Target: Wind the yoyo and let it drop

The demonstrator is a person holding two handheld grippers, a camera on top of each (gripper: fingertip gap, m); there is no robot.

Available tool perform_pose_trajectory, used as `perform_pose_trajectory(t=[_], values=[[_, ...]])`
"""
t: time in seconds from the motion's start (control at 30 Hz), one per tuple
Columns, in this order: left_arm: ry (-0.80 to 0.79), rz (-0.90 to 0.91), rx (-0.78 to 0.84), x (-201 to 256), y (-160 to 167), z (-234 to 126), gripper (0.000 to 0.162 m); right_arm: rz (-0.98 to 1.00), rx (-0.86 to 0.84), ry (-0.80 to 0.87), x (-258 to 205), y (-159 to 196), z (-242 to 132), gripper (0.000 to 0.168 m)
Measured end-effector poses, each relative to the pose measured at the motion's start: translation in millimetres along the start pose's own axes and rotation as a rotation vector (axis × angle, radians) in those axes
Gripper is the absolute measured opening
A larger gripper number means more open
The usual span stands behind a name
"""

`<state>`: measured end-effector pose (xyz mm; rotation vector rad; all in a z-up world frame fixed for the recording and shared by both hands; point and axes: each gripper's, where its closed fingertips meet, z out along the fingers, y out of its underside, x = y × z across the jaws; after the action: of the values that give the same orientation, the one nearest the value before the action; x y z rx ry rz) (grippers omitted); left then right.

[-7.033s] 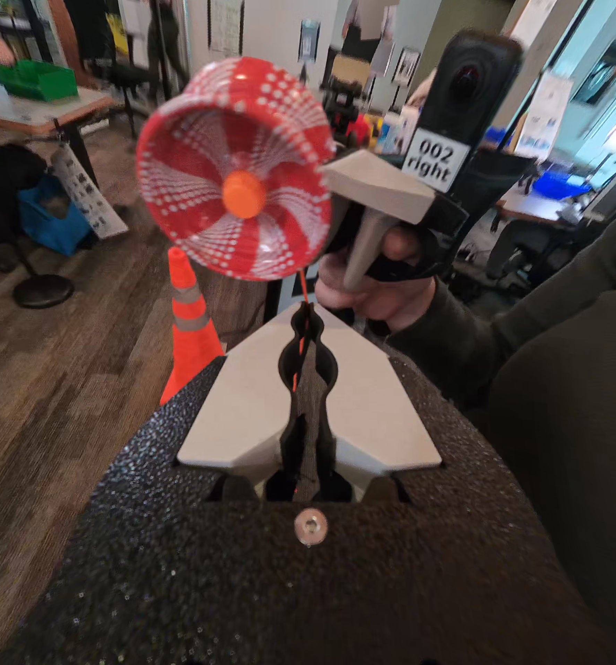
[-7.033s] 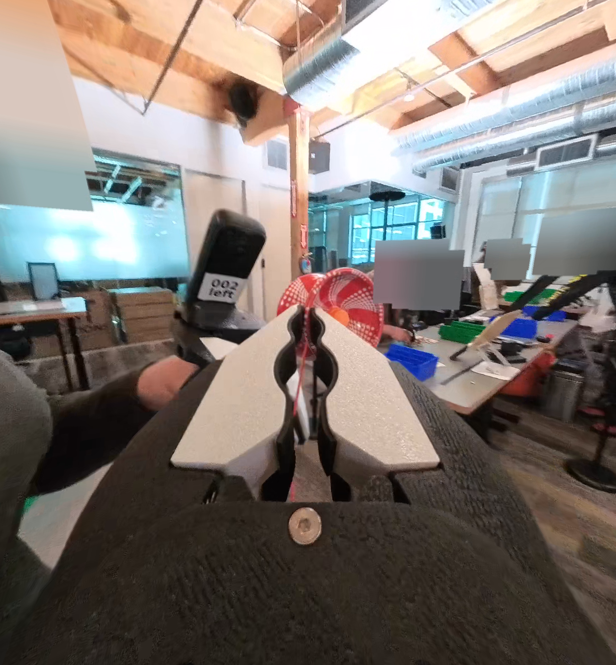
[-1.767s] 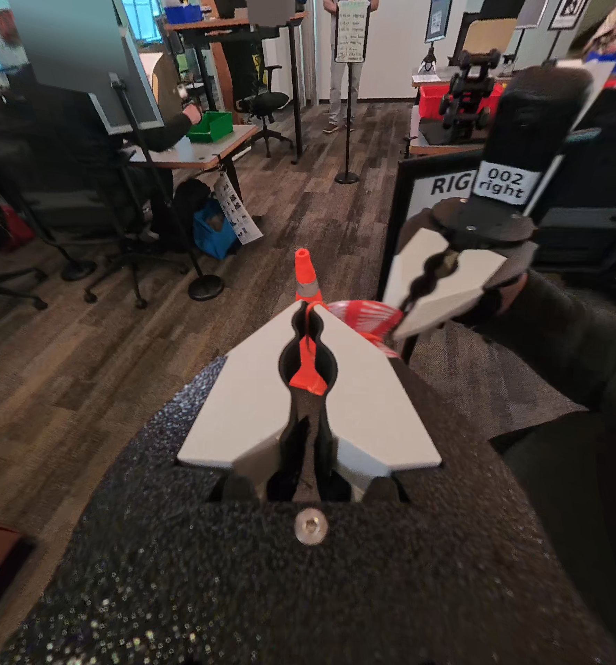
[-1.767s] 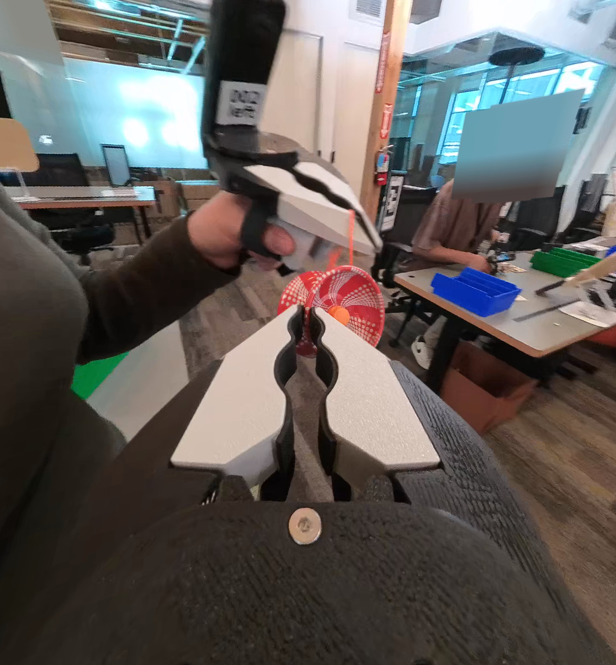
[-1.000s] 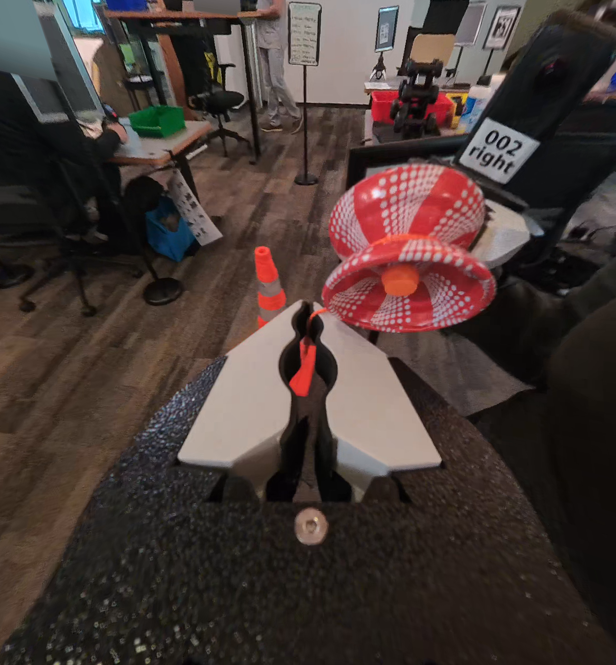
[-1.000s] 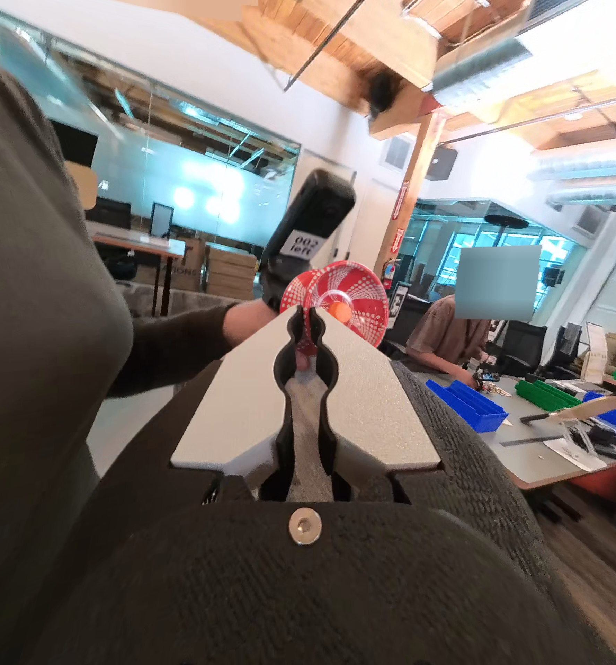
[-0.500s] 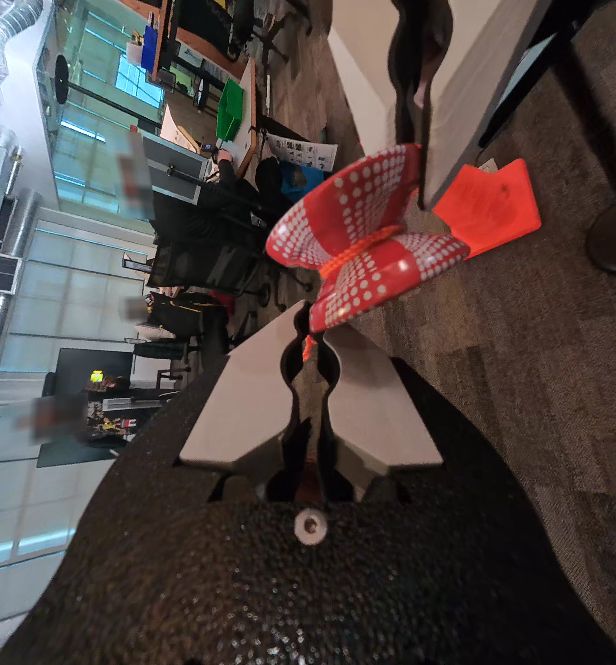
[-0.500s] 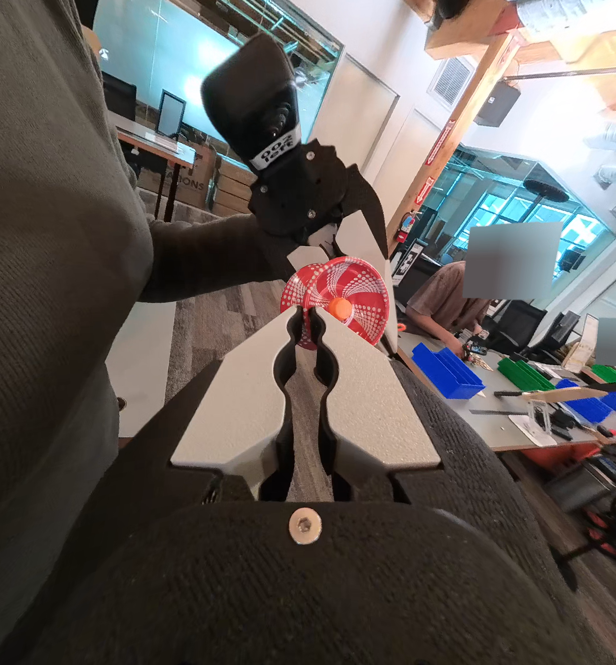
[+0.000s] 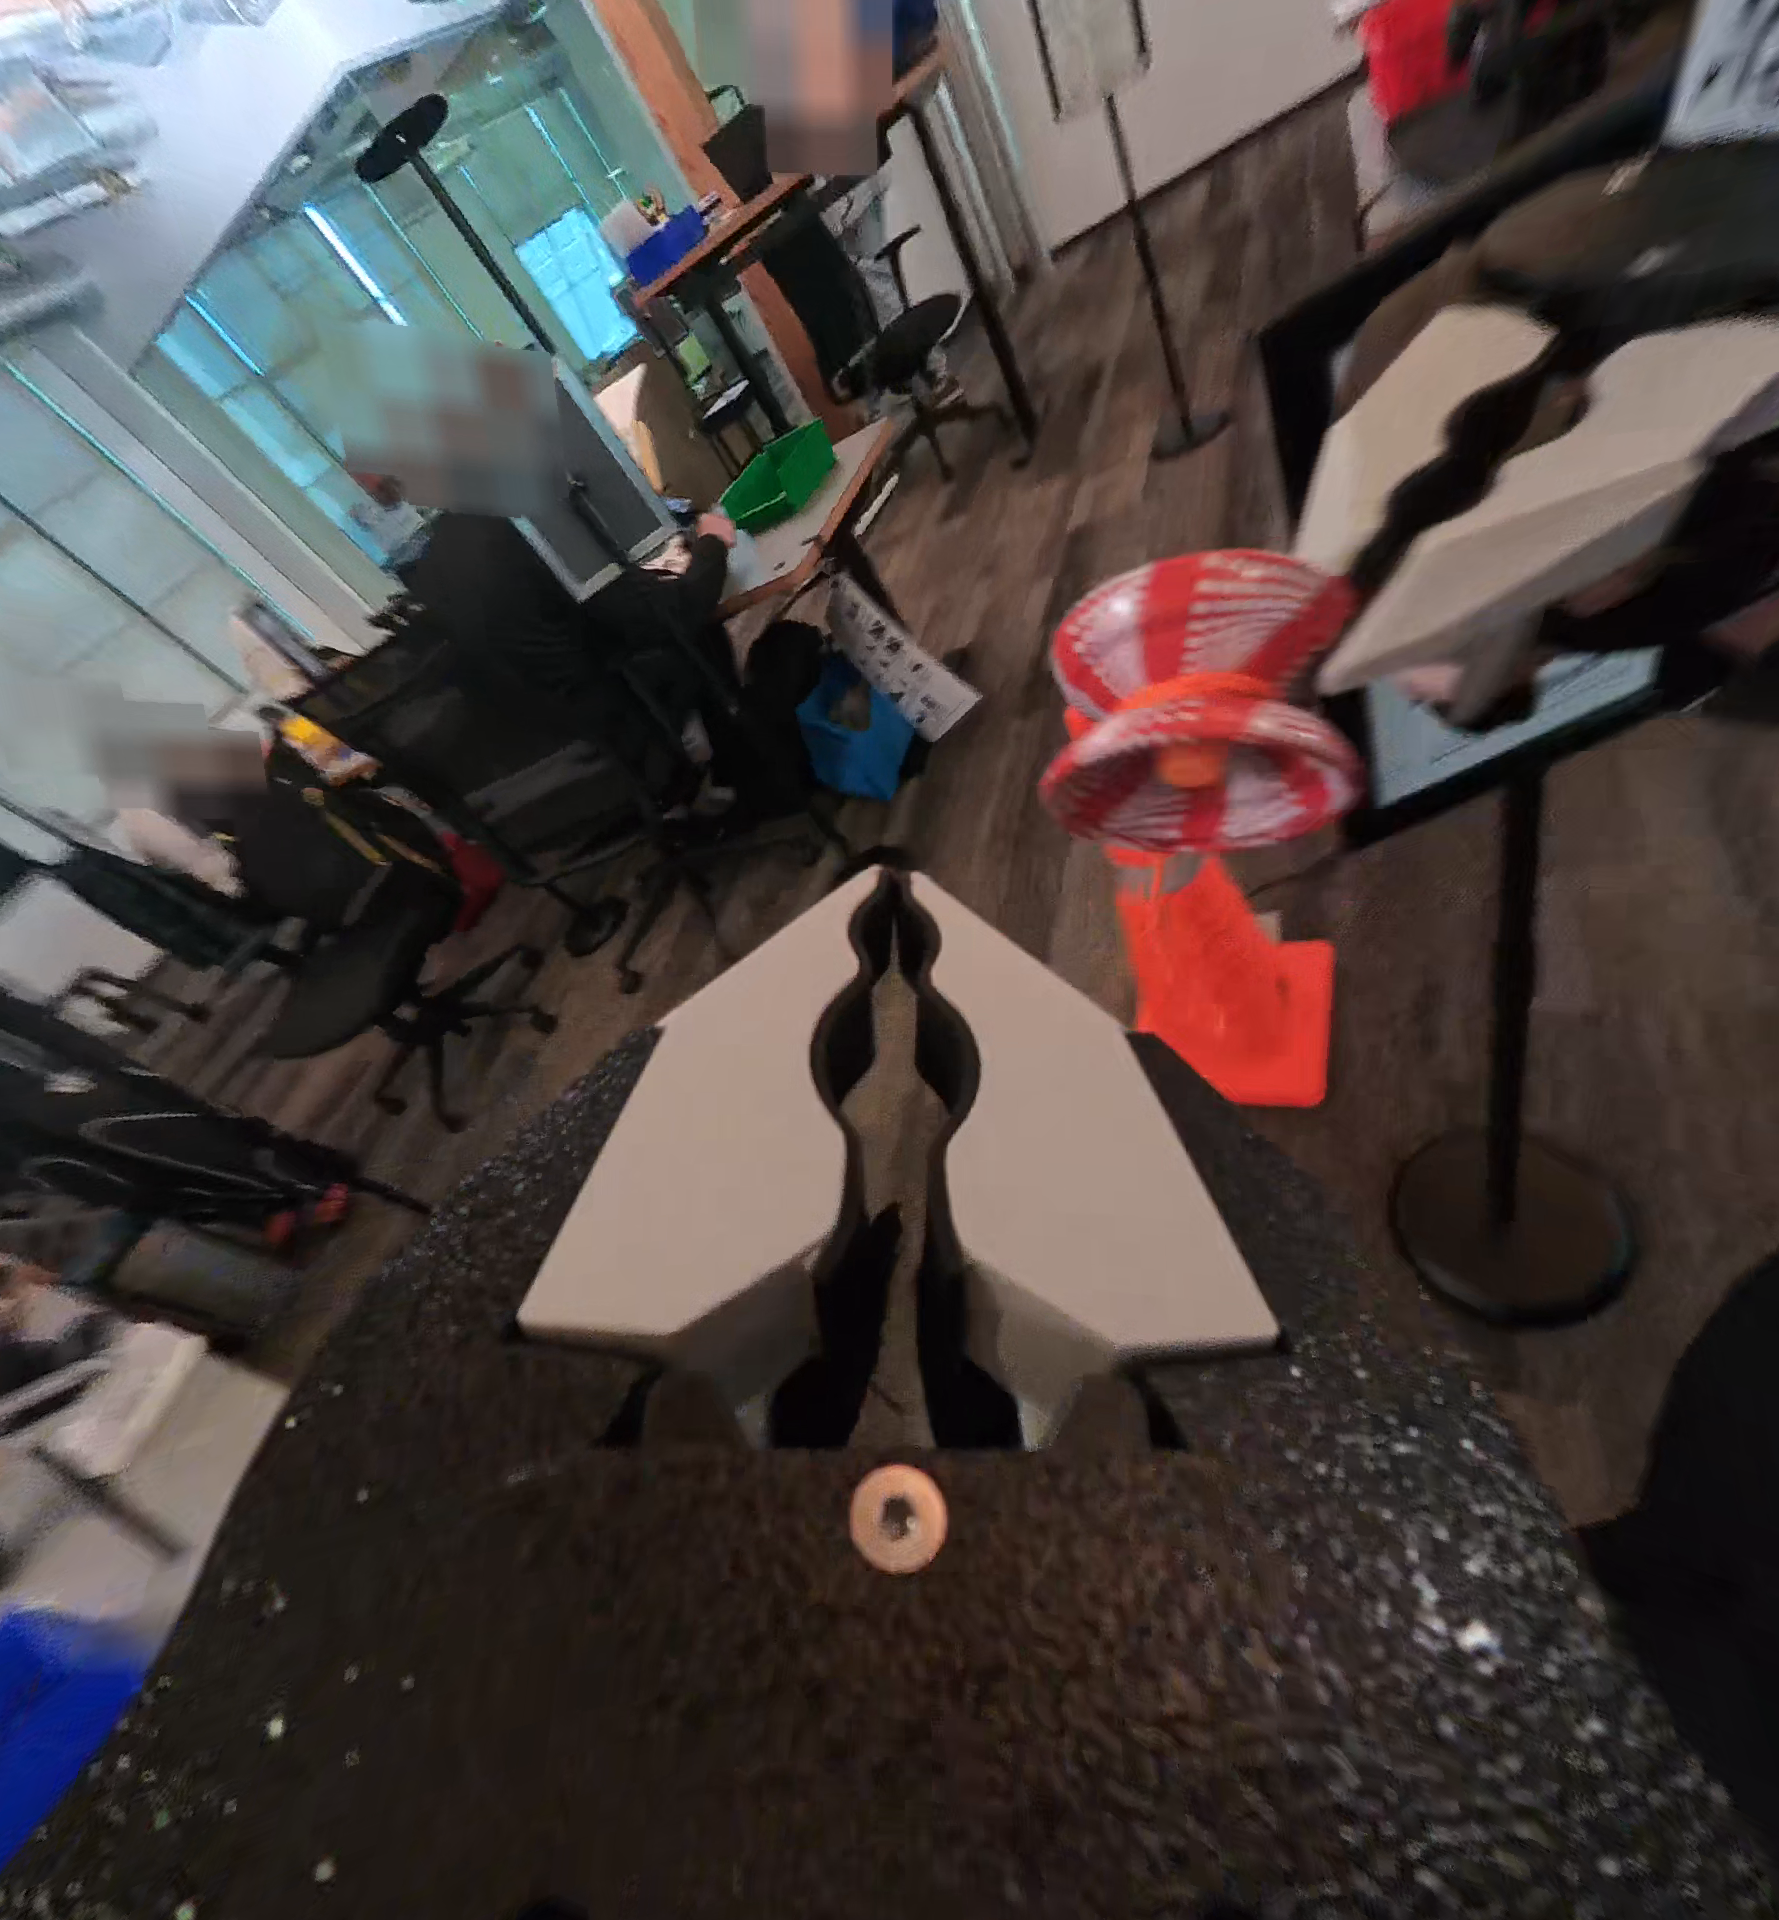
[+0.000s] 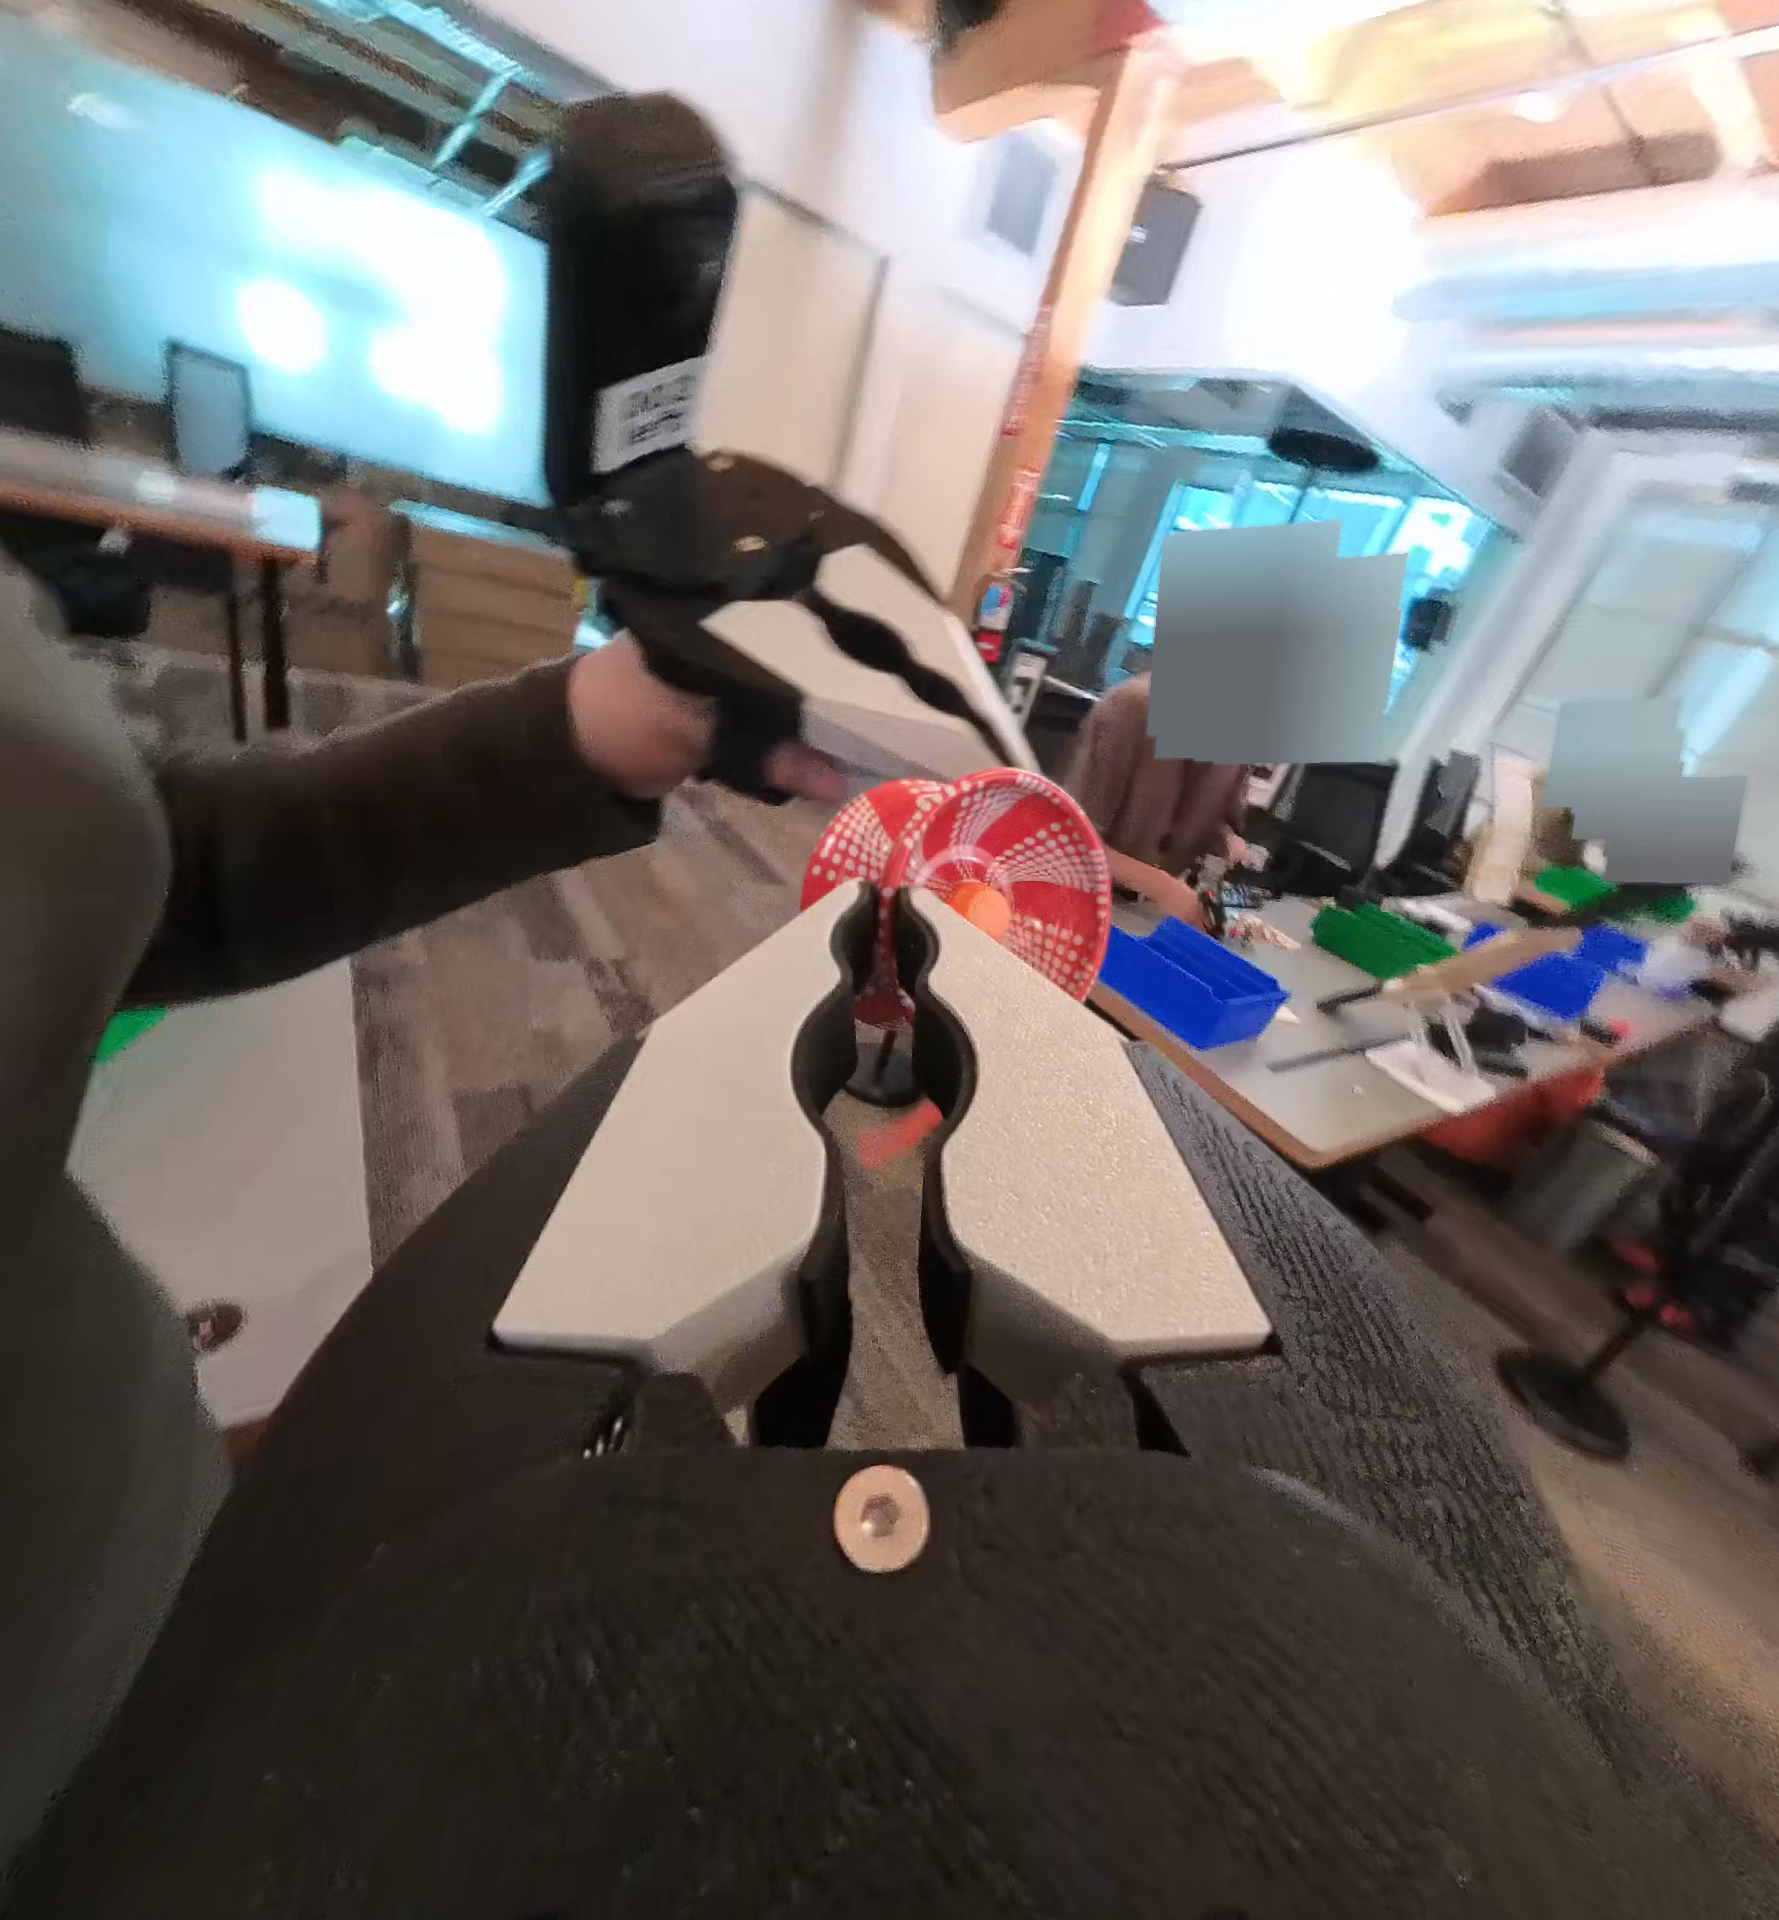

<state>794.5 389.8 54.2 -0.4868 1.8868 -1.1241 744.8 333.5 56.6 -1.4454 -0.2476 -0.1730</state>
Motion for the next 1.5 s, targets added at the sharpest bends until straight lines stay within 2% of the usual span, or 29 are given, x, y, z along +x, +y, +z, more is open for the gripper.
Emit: perform_pose_trajectory(t=[0.07, 0.2, 0.3, 0.33, 0.43, 0.5, 0.53, 0.63, 0.73, 0.77, 0.83, 0.9, 0.97, 1.03, 1.1, 1.2, 1.33, 1.4, 1.5], values=[[0.07, -0.122, 0.042, 6, 4, 0, 0.0, 0.095, 0.03, 0.039, 14, -1, -2, 0.0], [0.082, -0.329, 0.077, 3, 25, 3, 0.0, 0.193, 0.08, 0.062, 24, -2, -5, 0.001], [0.234, -0.543, 0.276, 19, 9, -3, 0.0, 0.236, 0.093, 0.1, 34, 0, -7, 0.001], [0.274, -0.61, 0.326, 22, 5, -4, 0.007, 0.249, 0.106, 0.106, 36, 0, -7, 0.001], [0.321, -0.805, 0.355, 22, 2, 1, 0.083, 0.23, 0.119, 0.12, 36, 2, -4, 0.001], [0.412, -0.936, 0.333, 30, -3, 5, 0.126, 0.081, 0.067, 0.191, 35, 9, 1, 0.001], [0.434, -0.998, 0.32, 31, -5, 8, 0.126, -0.017, 0.042, 0.222, 33, 11, 5, 0.001], [0.467, -1.037, 0.276, 38, -8, 18, 0.117, -0.303, -0.019, 0.267, 18, 16, 19, 0.001], [0.455, -1.019, 0.255, 40, -11, 24, 0.093, -0.566, -0.129, 0.312, 10, 28, 31, 0.001], [0.439, -1.018, 0.255, 37, -10, 26, 0.078, -0.653, -0.166, 0.32, 7, 33, 34, 0.001], [0.398, -1.013, 0.253, 31, -6, 29, 0.06, -0.803, -0.226, 0.333, 3, 39, 37, 0.001], [0.374, -0.983, 0.278, 25, -7, 28, 0.034, -0.878, -0.255, 0.337, 0, 43, 40, 0.001], [0.365, -0.957, 0.293, 24, -7, 28, 0.032, -0.797, -0.234, 0.335, -1, 43, 43, 0.002], [0.321, -0.911, 0.338, 16, -9, 24, 0.032, -0.628, -0.152, 0.32, -3, 33, 42, 0.026], [0.317, -0.896, 0.41, 6, -14, 14, 0.031, -0.496, -0.049, 0.349, 4, 17, 33, 0.042], [0.354, -0.87, 0.495, -2, -21, -5, 0.032, -0.319, 0.01, 0.421, 24, 6, 21, 0.046], [0.424, -0.834, 0.564, -5, -30, -19, 0.031, -0.098, -0.029, 0.387, 31, 19, 27, 0.047], [0.465, -0.831, 0.586, -3, -32, -25, 0.032, -0.042, -0.026, 0.36, 26, 21, 34, 0.046], [0.512, -0.815, 0.596, 1, -33, -30, 0.032, -0.058, -0.037, 0.39, 25, 22, 38, 0.037]])
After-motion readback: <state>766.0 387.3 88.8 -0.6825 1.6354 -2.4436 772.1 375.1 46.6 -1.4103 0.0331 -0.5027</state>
